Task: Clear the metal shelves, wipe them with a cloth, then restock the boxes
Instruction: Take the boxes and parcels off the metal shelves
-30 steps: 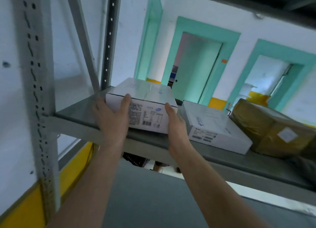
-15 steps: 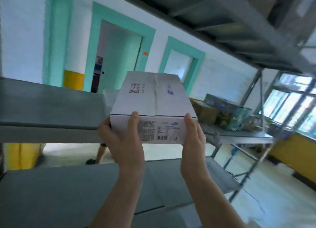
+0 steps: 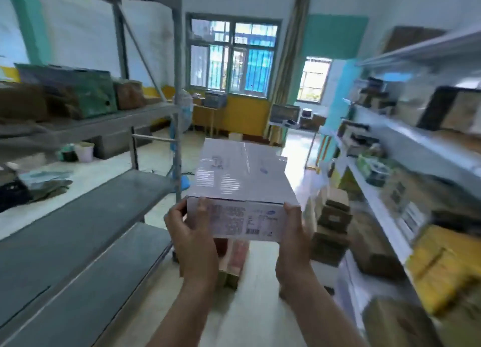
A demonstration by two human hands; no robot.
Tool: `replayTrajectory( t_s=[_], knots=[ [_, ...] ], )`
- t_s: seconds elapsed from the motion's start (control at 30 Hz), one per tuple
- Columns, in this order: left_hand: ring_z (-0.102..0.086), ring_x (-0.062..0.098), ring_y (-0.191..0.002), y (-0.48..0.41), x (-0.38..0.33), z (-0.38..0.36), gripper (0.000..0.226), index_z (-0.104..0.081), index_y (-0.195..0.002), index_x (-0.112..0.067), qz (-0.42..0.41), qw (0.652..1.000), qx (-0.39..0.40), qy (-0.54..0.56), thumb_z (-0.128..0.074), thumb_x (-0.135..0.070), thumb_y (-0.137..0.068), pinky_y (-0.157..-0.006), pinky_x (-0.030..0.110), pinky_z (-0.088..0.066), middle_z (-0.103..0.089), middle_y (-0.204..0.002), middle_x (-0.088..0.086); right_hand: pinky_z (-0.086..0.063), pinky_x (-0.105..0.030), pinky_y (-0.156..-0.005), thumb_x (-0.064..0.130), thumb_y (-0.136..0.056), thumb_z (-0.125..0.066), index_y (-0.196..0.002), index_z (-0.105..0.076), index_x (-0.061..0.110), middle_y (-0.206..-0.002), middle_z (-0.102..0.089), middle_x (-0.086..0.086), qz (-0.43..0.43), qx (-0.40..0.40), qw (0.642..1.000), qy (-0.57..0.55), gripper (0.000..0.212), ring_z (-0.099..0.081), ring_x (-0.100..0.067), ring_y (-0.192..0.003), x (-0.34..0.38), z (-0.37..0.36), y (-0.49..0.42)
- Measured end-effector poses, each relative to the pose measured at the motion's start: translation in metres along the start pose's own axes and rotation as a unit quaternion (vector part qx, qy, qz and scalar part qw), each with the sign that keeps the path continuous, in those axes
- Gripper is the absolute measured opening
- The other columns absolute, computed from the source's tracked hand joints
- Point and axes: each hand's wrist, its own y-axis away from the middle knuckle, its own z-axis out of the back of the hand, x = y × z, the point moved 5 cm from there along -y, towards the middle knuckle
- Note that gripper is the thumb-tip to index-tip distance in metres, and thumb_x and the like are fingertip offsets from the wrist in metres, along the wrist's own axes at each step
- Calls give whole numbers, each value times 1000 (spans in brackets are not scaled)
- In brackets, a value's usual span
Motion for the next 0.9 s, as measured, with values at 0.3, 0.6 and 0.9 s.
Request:
replayTrajectory(
  t_s=[0.3, 0.6, 0.9],
  knots=[
    [-66, 22, -100, 71, 163, -150, 51, -60, -121, -14, 226, 936, 255, -91, -66, -52, -88, -86, 38, -53, -69, -107, 4, -53, -33, -56, 35, -90, -58, -95, -69, 10, -86, -74, -11, -136, -234, 962, 42, 28, -72, -30, -73, -77, 210, -66],
    [-69, 27, -91, 75, 364, -211, 47, -75, -93, -19, 440, 776, 383, -240, -67, -60, -72, -86, 42, -51, -76, -99, 7, -52, -31, -58, 34, -90, -59, -84, -71, 12, -78, -74, -12, -325, -291, 898, 54, 26, -71, -30, -70, -223, 281, -147],
    [-65, 31, -98, 42, 551, -269, 27, -68, -97, -14, 528, 643, 427, -355, -56, -38, -97, -98, 43, -47, -71, -103, 12, -53, -33, -69, 39, -98, -62, -108, -73, 10, -99, -78, -13, -481, -267, 831, 84, 32, -72, -28, -86, -346, 312, -233]
  ],
)
